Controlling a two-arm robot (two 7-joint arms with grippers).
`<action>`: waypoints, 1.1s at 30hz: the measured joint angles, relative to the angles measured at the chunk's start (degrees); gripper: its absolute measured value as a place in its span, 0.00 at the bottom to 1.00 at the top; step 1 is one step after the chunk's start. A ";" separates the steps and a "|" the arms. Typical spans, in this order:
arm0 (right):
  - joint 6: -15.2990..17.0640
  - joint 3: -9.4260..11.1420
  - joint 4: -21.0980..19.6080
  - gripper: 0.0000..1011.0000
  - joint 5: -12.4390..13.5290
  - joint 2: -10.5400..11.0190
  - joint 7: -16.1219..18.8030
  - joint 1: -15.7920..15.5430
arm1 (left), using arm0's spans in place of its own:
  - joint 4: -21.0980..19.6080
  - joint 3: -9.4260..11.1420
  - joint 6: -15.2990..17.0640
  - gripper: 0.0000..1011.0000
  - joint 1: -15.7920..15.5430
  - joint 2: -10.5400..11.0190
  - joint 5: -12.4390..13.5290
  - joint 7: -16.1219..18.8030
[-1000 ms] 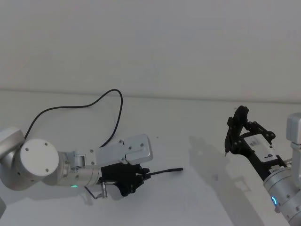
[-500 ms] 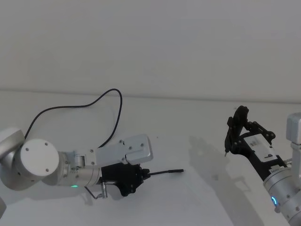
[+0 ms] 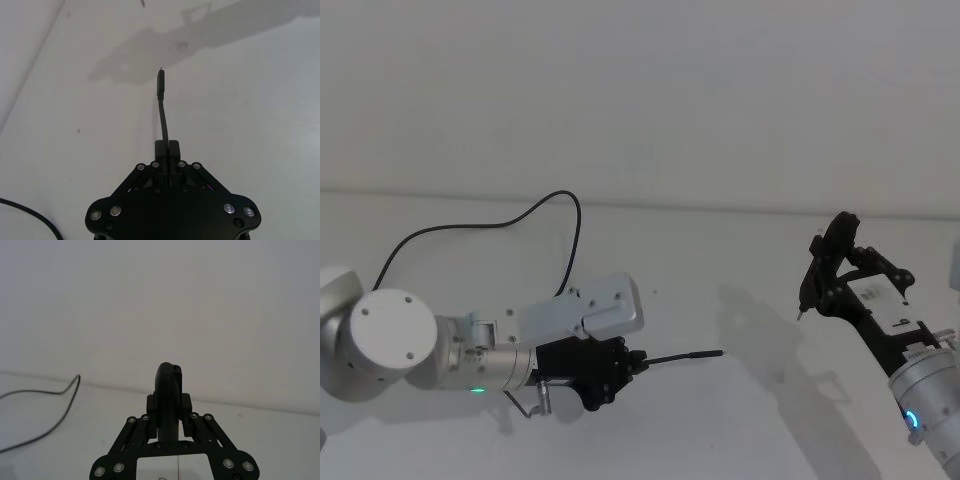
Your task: Pick up the data cable with the one hand.
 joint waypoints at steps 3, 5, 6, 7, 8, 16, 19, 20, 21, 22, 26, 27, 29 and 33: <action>-0.37 0.74 -0.62 0.27 1.49 -0.34 0.72 -0.34 | -0.70 -0.64 -0.71 0.03 0.12 0.16 -1.60 -0.71; -0.51 1.13 -0.93 0.27 2.12 -0.53 0.99 -0.53 | -1.04 -0.95 -0.93 0.03 0.14 0.25 -2.20 -1.01; -0.65 1.60 -1.29 0.27 3.02 -0.77 1.37 -0.75 | -1.21 -1.10 -1.06 0.03 0.14 0.29 -2.61 -1.17; -0.72 1.80 -1.45 0.27 3.41 -0.89 1.56 -0.85 | -1.59 -1.44 -1.22 0.03 0.14 0.37 -3.21 -1.41; -0.84 2.00 -1.61 0.27 3.96 -1.00 1.79 -0.95 | -1.70 -1.53 -1.29 0.03 0.14 0.39 -3.50 -1.54; -1.34 4.37 -3.51 0.27 9.37 -2.42 3.64 -2.46 | -3.24 -2.93 -1.80 0.03 0.03 0.88 -6.05 -2.19; -1.36 5.27 -4.44 0.27 11.48 -2.93 4.20 -3.12 | -3.49 -3.24 -1.92 0.03 -0.07 1.02 -6.43 -2.19; -1.35 5.46 -4.65 0.27 12.02 -3.05 4.32 -3.29 | -3.60 -3.39 -1.98 0.03 -0.12 1.08 -6.64 -2.17; -1.28 5.98 -5.22 0.27 13.28 -3.31 4.58 -3.74 | -3.64 -3.46 -2.04 0.03 -0.15 1.10 -6.76 -2.14; -1.20 6.21 -5.50 0.27 13.84 -3.41 4.69 -3.95 | -3.71 -3.61 -2.11 0.03 -0.24 1.19 -6.94 -2.09; -0.52 7.26 -7.04 0.27 17.02 -3.88 5.15 -5.00 | -3.84 -3.83 -2.20 0.03 -0.36 1.31 -7.28 -1.97; -0.37 7.56 -7.45 0.27 17.62 -3.99 5.21 -5.32 | -3.88 -3.92 -2.26 0.03 -0.43 1.37 -7.42 -1.90; 0.41 8.31 -8.68 0.27 20.07 -4.28 5.49 -6.19 | -3.95 -4.04 -2.34 0.03 -0.49 1.42 -7.59 -1.82; 1.10 8.81 -9.66 0.27 22.01 -4.51 5.69 -6.86 | -4.04 -4.18 -2.41 0.03 -0.60 1.51 -7.80 -1.69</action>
